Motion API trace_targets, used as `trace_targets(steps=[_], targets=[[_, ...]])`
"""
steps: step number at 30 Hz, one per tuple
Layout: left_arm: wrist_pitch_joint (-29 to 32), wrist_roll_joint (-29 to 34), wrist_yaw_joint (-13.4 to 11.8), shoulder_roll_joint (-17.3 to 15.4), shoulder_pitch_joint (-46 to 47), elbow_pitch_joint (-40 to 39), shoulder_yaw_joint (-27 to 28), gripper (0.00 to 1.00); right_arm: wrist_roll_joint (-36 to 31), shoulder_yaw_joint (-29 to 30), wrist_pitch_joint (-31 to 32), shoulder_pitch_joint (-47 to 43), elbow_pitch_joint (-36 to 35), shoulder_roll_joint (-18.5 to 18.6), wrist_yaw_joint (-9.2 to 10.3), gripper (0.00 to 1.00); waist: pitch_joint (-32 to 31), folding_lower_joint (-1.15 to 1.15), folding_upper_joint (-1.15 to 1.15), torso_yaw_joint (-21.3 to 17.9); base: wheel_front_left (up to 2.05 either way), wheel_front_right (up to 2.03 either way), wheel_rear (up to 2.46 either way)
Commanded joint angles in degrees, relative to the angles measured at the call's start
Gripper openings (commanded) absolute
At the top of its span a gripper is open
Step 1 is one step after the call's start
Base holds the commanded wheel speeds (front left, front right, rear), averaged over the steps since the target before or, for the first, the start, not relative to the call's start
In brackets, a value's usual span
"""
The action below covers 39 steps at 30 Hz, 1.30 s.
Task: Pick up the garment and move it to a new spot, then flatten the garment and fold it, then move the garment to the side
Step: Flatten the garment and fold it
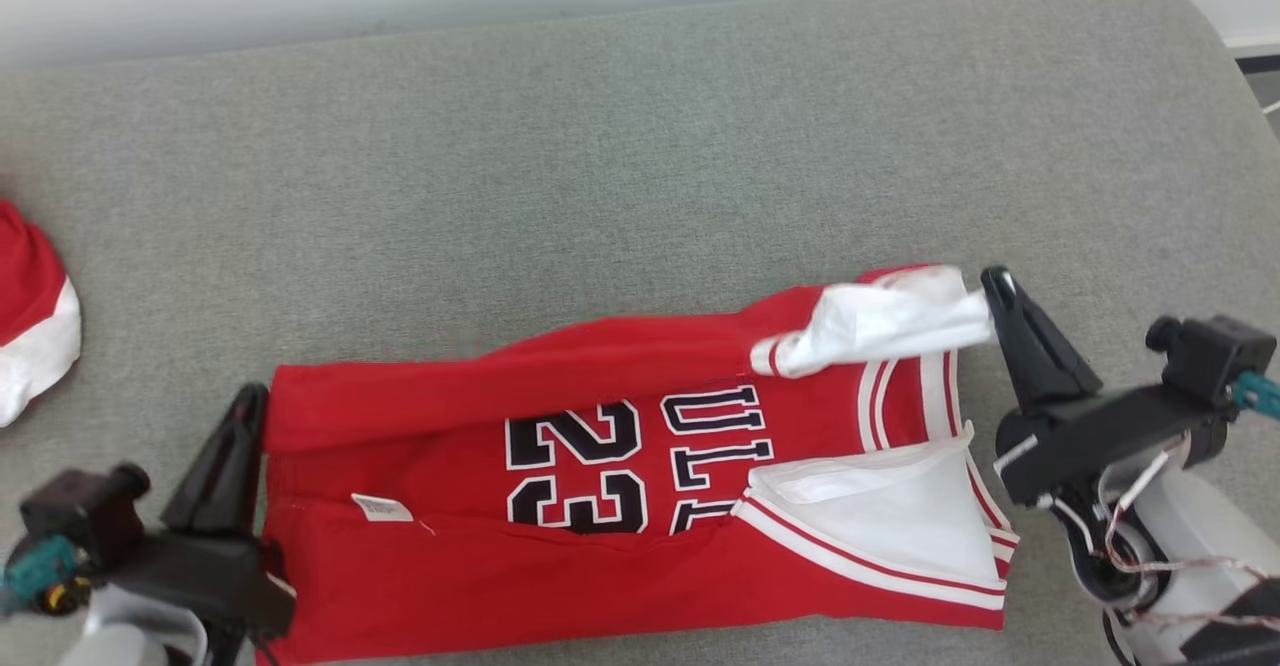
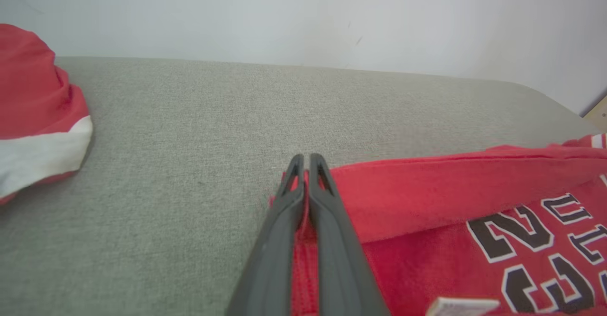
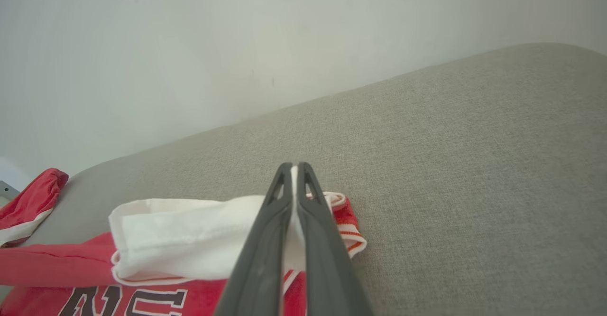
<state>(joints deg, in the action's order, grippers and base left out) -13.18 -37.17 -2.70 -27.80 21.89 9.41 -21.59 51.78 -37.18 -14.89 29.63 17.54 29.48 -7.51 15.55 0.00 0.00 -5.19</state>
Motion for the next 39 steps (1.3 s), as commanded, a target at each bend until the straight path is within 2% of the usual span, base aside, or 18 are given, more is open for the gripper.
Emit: trace_targets(steps=[1, 12, 19, 28, 29, 30, 31, 39], targets=[[-0.53, 0.42, -0.48, 0.00, -1.57, -0.26, -0.12, 0.00, -0.29, 0.14, -0.29, -1.40, -0.86, 0.64, 0.03, 0.00, -0.26, 0.00, 0.00, 0.36, 0.00, 0.00, 0.00], [-1.70, 1.19, -1.55, 2.33, -6.79, -0.07, 0.35, 0.00, 0.02, 1.17, 4.87, -10.48, -7.21, 2.41, 0.03, 0.00, -1.44, 0.00, 0.00, 1.37, 0.00, 0.00, 0.00], [-2.00, 2.00, -0.57, 4.00, -6.64, 2.64, 0.82, 0.00, -1.41, 2.06, 7.19, -13.13, -7.97, 2.63, 0.03, 0.00, -1.60, 0.00, 0.00, 1.75, 0.00, 0.00, 0.00], [-2.00, 4.93, 0.43, 6.20, -6.49, 5.80, 2.22, 0.00, -3.63, 2.56, 9.83, -14.81, -7.79, 0.86, 0.03, 0.00, -2.08, 0.00, 0.00, 1.82, 0.00, 0.00, 0.00], [-2.00, 5.51, 0.50, 6.34, -6.48, 6.05, 2.37, 0.05, -3.95, 2.95, 9.54, -14.91, -7.68, 0.72, 0.03, 0.32, -2.21, 0.00, 0.00, 1.83, 0.00, 0.00, 0.00], [-2.01, 6.18, 0.34, 6.61, -6.47, 6.06, 2.84, 0.42, -4.39, 3.44, 9.13, -15.06, -7.53, 0.62, 0.03, 0.95, -2.37, 0.00, 0.00, 1.84, 0.00, 0.00, 0.00], [-2.01, 6.69, 0.31, 6.93, -6.65, 5.97, 3.22, 0.98, -4.44, 3.81, 8.84, -15.31, -7.41, 0.33, 0.03, 1.00, -2.54, 0.00, 0.00, 1.87, 0.00, 0.00, 0.00], [-2.02, 10.33, 0.72, 10.02, -10.47, 2.97, 8.56, 1.00, -5.63, 7.31, 6.07, -17.22, -8.51, -0.41, 0.03, 1.00, -5.32, 0.00, 0.00, 2.28, 0.00, 0.00, 0.00]])
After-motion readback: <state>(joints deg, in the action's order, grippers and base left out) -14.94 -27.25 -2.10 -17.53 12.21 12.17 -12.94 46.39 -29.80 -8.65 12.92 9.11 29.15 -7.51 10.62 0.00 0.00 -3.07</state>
